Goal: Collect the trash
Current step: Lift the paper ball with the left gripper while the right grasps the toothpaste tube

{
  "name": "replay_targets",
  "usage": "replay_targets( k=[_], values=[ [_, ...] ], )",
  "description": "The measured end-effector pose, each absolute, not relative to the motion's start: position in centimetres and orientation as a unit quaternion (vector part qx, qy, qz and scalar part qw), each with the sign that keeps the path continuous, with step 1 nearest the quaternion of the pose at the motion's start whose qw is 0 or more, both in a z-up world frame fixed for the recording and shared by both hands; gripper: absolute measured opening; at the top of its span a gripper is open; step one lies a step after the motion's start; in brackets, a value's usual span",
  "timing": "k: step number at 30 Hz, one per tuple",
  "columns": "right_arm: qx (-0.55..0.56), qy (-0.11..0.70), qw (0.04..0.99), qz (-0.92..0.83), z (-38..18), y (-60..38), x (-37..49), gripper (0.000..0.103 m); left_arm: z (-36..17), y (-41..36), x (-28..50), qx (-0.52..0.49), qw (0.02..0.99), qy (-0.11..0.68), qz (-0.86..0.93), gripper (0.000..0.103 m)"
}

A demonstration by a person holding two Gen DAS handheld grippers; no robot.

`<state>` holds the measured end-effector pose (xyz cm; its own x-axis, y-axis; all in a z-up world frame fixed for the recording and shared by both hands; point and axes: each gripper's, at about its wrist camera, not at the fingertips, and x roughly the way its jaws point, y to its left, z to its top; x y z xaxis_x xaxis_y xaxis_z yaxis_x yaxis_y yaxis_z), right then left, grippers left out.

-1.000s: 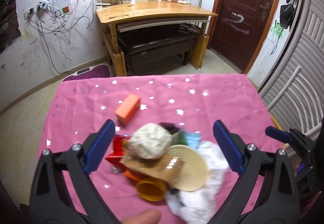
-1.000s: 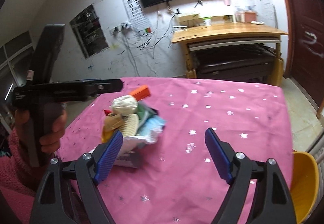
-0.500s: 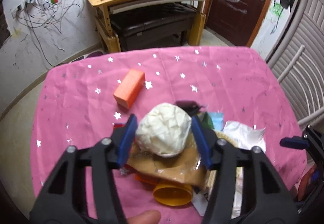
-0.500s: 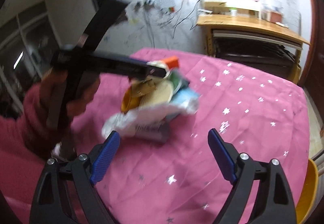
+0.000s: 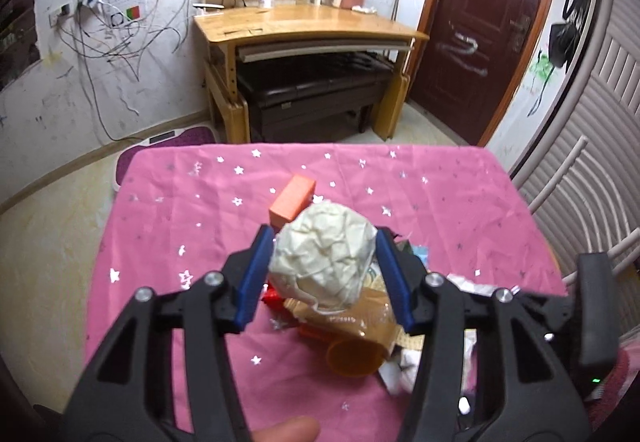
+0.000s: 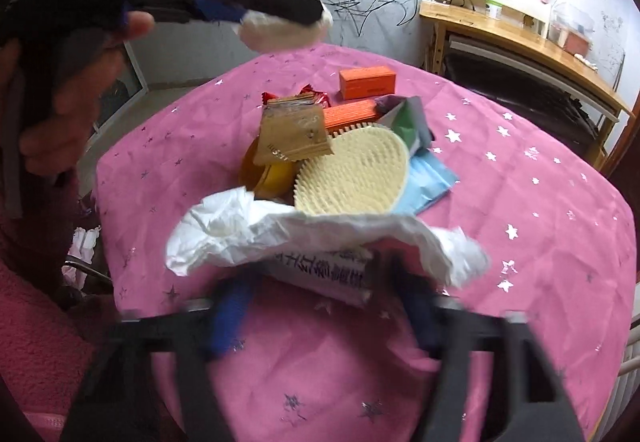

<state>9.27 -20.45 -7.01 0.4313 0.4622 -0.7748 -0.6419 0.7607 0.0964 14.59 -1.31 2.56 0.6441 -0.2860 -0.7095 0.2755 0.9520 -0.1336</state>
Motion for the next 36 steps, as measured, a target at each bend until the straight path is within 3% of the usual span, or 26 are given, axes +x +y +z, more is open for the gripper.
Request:
replay_targets(
  k=[2, 5, 9, 36],
  values=[
    [-0.116, 0.414, 0.839, 0.334, -6.8, -20.0, 9.1, 0.040, 2.8, -0.9, 14.2, -0.012, 0.907, 0.391, -0.157, 0.051],
    [-0.120, 0.408, 0.843, 0.329, -6.4, -20.0, 8.4, 0.012, 3.0, -0.5, 13.8, -0.011, 0.909, 0.387, -0.155, 0.051],
    [-0.111, 0.394, 0.850, 0.332, -5.3, -20.3, 6.6, 0.002, 3.1, -0.2, 13.7, -0.017, 0.907, 0.388, -0.160, 0.051],
    [0.009, 0.294, 0.890, 0.348, 2.2, -28.6, 1.7, 0.000, 5.0, -3.6, 12.4, -0.007, 0.910, 0.383, -0.158, 0.051]
  ],
)
